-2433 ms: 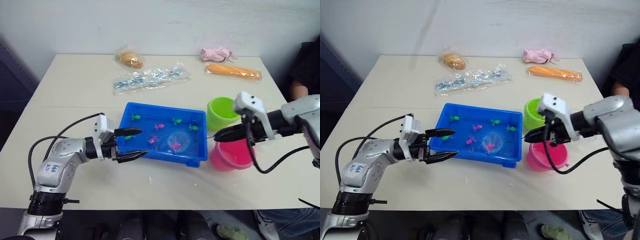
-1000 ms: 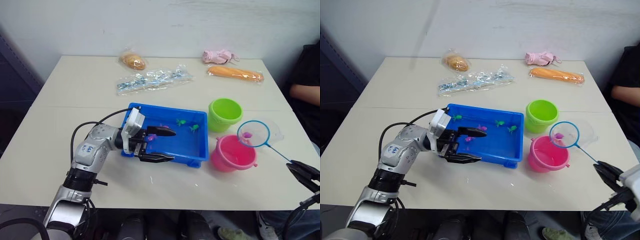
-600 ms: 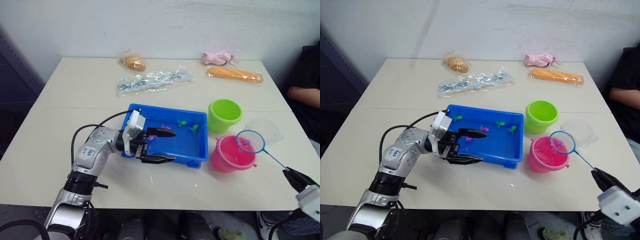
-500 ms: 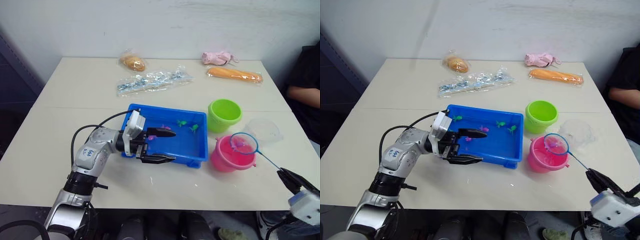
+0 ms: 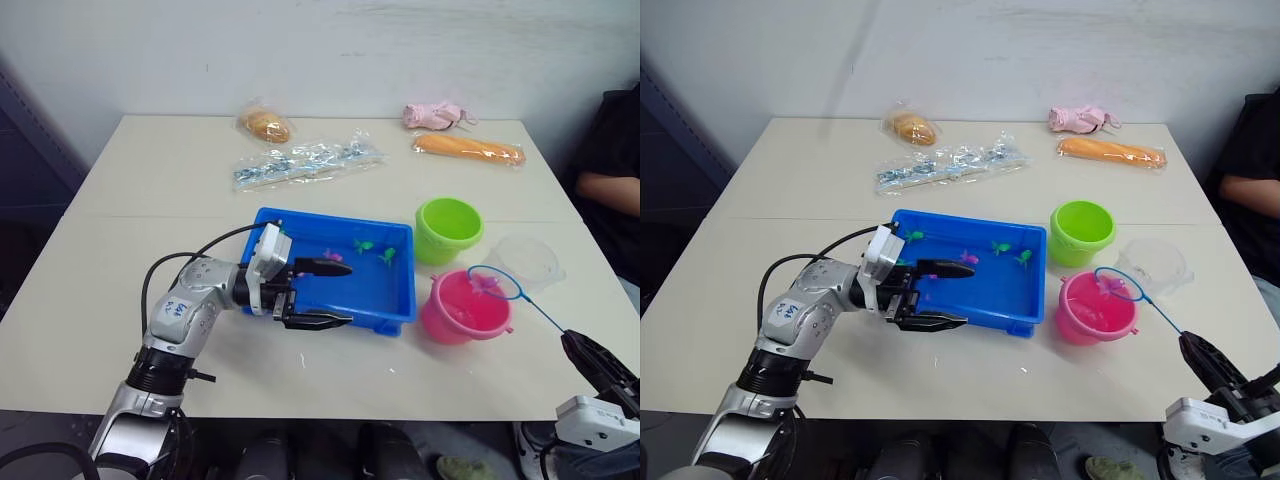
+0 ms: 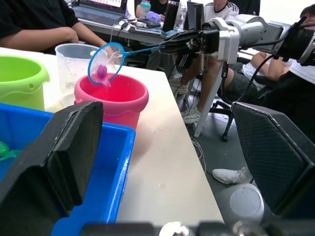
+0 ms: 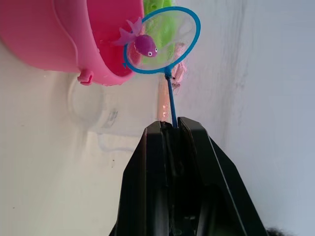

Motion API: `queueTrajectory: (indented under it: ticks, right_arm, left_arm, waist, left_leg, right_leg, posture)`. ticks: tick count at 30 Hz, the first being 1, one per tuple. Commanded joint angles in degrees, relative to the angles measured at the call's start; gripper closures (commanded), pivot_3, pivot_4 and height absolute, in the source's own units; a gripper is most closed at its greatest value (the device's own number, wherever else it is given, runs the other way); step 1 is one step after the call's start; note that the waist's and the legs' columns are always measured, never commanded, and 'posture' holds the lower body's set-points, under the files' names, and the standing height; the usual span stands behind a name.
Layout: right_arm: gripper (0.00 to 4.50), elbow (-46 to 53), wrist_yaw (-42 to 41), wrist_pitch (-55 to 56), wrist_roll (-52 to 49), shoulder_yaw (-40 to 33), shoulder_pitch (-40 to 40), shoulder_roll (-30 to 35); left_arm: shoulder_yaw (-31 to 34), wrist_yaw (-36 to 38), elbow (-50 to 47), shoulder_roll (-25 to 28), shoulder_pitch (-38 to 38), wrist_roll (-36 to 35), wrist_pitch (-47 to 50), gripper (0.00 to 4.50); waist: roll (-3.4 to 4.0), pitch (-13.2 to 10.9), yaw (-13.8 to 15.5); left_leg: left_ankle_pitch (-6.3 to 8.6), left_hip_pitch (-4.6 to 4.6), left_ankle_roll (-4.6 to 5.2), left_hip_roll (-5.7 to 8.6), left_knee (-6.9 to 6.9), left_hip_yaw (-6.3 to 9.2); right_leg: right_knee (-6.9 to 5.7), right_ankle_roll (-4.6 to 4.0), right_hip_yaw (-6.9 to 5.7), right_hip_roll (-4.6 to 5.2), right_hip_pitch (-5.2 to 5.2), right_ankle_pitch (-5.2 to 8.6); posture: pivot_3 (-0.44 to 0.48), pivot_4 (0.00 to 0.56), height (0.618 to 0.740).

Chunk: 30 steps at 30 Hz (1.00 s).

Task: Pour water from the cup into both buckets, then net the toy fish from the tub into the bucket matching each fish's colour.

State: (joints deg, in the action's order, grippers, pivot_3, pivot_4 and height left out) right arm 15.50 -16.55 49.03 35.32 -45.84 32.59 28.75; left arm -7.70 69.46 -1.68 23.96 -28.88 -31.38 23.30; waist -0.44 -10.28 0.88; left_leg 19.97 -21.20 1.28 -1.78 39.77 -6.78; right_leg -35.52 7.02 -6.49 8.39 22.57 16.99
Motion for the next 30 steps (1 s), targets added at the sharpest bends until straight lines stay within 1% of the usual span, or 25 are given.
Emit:
queueTrajectory:
  ticks: [1, 4, 7, 11, 15, 17, 19, 22, 24, 25, 29, 30]
  right_arm:
    - [4.5, 3.5, 1.3, -2.1, -2.7, -0.7, 1.0, 0.9]
    - [4.5, 5.2, 0.9, -4.8, -4.6, -1.8, 1.8, 1.5]
    - [4.5, 6.7, 0.2, -5.7, -5.5, -1.1, 3.9, 1.7]
    - [4.5, 5.8, 1.2, -6.7, -1.6, -0.9, 6.0, 2.0]
    - [4.5, 5.9, 2.6, -7.5, -1.6, -0.8, 6.0, 2.1]
    - [4.5, 6.9, 2.4, -5.6, -1.4, 1.1, 7.0, 2.3]
    - [4.5, 7.0, 2.8, -5.0, -1.5, 1.3, 7.9, 1.9]
    - [4.5, 5.6, 5.2, -7.4, -1.0, -2.0, 6.8, 1.9]
    - [4.5, 5.7, 5.8, -7.6, -0.9, -1.9, 6.8, 2.1]
    - [4.5, 6.3, 5.5, -6.7, -0.7, -0.2, 7.5, 1.8]
    - [4.5, 4.0, 7.4, -9.4, -0.3, -1.4, 6.8, 2.0]
    - [4.5, 4.0, 7.4, -8.7, -0.6, -0.7, 7.2, 2.2]
  left_arm:
    - [0.9, -0.2, -2.7, 0.3, 0.0, -1.1, 0.1, 0.03]
    - [1.4, -0.3, -2.7, 0.6, 0.1, -1.1, 0.2, 0.03]
    - [1.6, -0.3, -2.9, 1.1, 0.5, -1.2, 0.2, 0.03]
    - [1.6, -0.5, -3.0, 1.1, 0.7, -1.2, 0.2, 0.03]
    - [1.4, -0.7, -2.9, 0.7, 0.6, -1.2, 0.1, 0.03]
    - [1.4, -0.7, -2.9, 0.6, 0.6, -1.3, 0.2, 0.03]
    - [1.2, -0.6, -3.0, 0.6, 0.7, -1.2, 0.1, 0.03]
    - [1.5, -0.8, -2.8, 0.6, 0.7, -1.1, 0.1, 0.03]
    - [1.6, -1.0, -2.7, 0.6, 0.7, -1.2, 0.1, 0.03]
    - [1.3, -0.9, -2.8, 0.5, 0.8, -1.1, 0.0, 0.03]
    - [1.1, -0.9, -2.8, 0.4, 0.6, -1.1, 0.0, 0.03]
    - [1.1, -0.9, -2.7, 0.4, 0.6, -1.0, 0.0, 0.03]
  waist:
    - [0.0, 0.0, 0.0]
    - [0.0, 0.0, -0.1]
    - [0.0, 0.0, -0.1]
    - [0.0, 0.0, -0.1]
    - [0.0, 0.0, -0.2]
    - [0.0, 0.0, -0.4]
    - [0.0, 0.0, -0.4]
    - [0.01, 0.0, -0.6]
    - [0.01, 0.0, -0.8]
    - [0.01, 0.0, -0.9]
    - [0.02, 0.0, -1.0]
    - [0.02, 0.0, -0.9]
  left_leg:
    - [0.0, 0.0, 0.0, 0.0, 0.0, 0.01]
    - [0.0, 0.0, 0.0, 0.0, 0.0, 0.0]
    - [0.0, 0.0, 0.01, 0.0, -0.04, 0.02]
    - [0.0, -0.01, 0.02, 0.02, -0.07, 0.04]
    - [0.01, -0.01, 0.03, 0.01, -0.07, 0.03]
    - [0.01, 0.0, 0.03, 0.01, -0.08, 0.04]
    - [0.01, 0.0, 0.03, 0.01, -0.11, 0.05]
    - [0.01, -0.01, 0.02, 0.0, -0.13, 0.07]
    - [0.01, -0.02, 0.03, 0.03, -0.13, 0.05]
    - [0.01, -0.01, 0.03, 0.01, -0.13, 0.06]
    - [0.0, 0.0, 0.02, 0.01, -0.18, 0.07]
    - [0.0, -0.01, 0.02, 0.01, -0.17, 0.07]
  right_leg:
    - [0.0, 0.0, 0.0, 0.0, 0.0, 0.0]
    - [0.0, 0.0, 0.0, 0.01, 0.0, 0.0]
    - [0.01, -0.02, -0.01, 0.02, 0.0, 0.01]
    - [0.02, -0.03, -0.03, 0.05, 0.0, 0.02]
    - [0.03, -0.03, -0.02, 0.06, 0.0, 0.02]
    - [0.03, -0.04, -0.01, 0.05, 0.0, 0.02]
    - [0.04, -0.04, 0.01, 0.06, 0.0, 0.02]
    - [0.06, -0.04, 0.02, 0.05, 0.0, 0.02]
    - [0.07, -0.04, 0.01, 0.08, 0.0, 0.02]
    - [0.07, -0.04, 0.02, 0.07, 0.0, 0.02]
    - [0.08, -0.05, 0.09, 0.06, 0.0, 0.03]
    - [0.08, -0.05, 0.09, 0.06, 0.0, 0.03]
  posture:
    - [0.0, 0.15, 0.74]
    - [0.0, 0.15, 0.74]
    - [0.0, 0.15, 0.74]
    - [0.0, 0.15, 0.74]
    - [0.0, 0.15, 0.74]
    - [0.0, 0.15, 0.74]
    - [0.0, 0.15, 0.74]
    - [0.0, 0.15, 0.74]
    - [0.0, 0.15, 0.74]
    - [0.0, 0.15, 0.74]
    - [0.0, 0.15, 0.74]
    - [0.0, 0.15, 0.74]
